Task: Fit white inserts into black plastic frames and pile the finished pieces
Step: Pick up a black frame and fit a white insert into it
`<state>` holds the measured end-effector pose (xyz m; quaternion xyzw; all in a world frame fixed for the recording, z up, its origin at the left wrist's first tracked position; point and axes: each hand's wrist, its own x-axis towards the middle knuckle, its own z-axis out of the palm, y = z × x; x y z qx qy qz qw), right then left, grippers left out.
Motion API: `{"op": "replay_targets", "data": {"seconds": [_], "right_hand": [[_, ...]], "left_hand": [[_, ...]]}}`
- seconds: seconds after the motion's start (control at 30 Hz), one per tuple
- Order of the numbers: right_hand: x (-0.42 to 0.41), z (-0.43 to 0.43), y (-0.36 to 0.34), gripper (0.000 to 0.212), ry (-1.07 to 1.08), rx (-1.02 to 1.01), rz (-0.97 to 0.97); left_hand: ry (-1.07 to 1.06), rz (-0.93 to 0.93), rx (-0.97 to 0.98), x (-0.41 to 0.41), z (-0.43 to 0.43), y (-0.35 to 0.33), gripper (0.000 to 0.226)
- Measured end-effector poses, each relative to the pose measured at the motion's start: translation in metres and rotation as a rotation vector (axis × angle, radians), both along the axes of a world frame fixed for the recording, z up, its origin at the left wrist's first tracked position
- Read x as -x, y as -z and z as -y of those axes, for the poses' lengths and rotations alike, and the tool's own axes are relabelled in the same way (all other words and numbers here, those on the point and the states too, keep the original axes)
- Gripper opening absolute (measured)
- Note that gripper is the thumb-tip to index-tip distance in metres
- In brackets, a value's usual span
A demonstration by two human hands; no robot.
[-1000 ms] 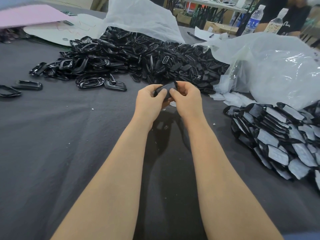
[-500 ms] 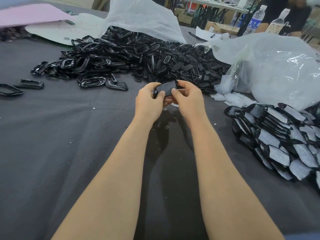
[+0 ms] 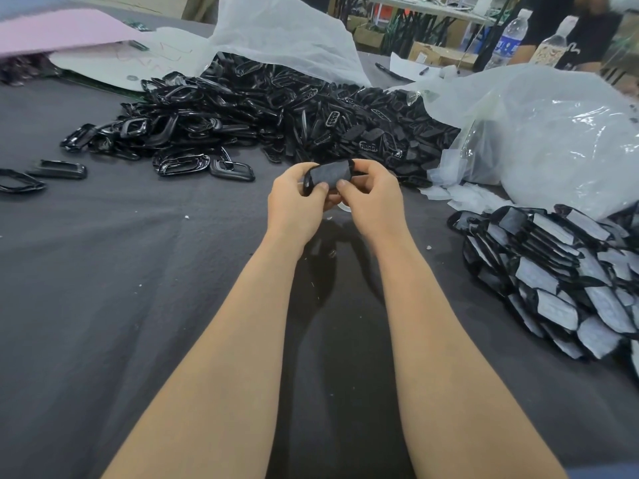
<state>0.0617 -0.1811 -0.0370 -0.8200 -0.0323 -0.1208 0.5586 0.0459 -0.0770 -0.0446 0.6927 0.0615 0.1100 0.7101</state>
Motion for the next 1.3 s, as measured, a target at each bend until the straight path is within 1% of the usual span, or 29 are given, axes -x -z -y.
{"op": "replay_targets", "data": {"seconds": [0.13, 0.23, 0.4, 0.5, 0.6, 0.67, 0.8, 0.9, 1.0, 1.13, 1.3], "right_hand": [[-0.0026, 0.0024, 0.0014, 0.024, 0.026, -0.044, -0.025], [-0.0035, 0.0021, 0.0022, 0.024, 0.037, -0.066, -0.033], [-0.0032, 0.0029, 0.0026, 0.011, 0.067, -0.054, -0.016], [-0.0025, 0.0042, 0.0029, 0.007, 0.063, -0.067, 0.001], [-0.0021, 0.0054, 0.0025, 0.012, 0.038, -0.095, 0.012], [-0.0016, 0.0042, 0.002, 0.019, 0.004, -0.117, 0.013], [0.0002, 0.0002, 0.001, 0.024, -0.051, -0.067, 0.015], [0.0009, 0.001, 0.0002, 0.024, -0.046, -0.088, 0.008], [0.0013, 0.0027, -0.0008, 0.022, -0.035, -0.143, -0.018], [0.001, 0.0041, -0.0014, 0.02, -0.032, -0.205, -0.048], [-0.0008, 0.0043, 0.0003, 0.02, 0.023, -0.209, -0.089]], "left_hand": [[0.026, 0.01, 0.032, 0.0005, 0.002, -0.0013, 0.026], [0.048, -0.009, 0.02, 0.0007, 0.0021, -0.0016, 0.029], [0.055, -0.028, 0.003, 0.0026, 0.0015, -0.0028, 0.026], [0.042, -0.03, -0.046, 0.0034, 0.0019, -0.0031, 0.026], [-0.001, -0.01, -0.084, 0.0038, 0.0013, -0.0038, 0.016], [-0.033, 0.002, -0.057, 0.0043, 0.0003, -0.0045, 0.011], [-0.077, 0.034, -0.014, 0.0029, -0.0011, -0.0033, 0.017], [-0.049, 0.033, 0.069, 0.0031, -0.0001, -0.0045, 0.022], [-0.026, 0.028, 0.084, 0.003, 0.0, -0.0062, 0.028], [-0.01, 0.02, 0.023, 0.0025, 0.0004, -0.0066, 0.028], [-0.02, -0.021, -0.084, 0.0012, 0.0025, -0.0043, 0.028]]}}
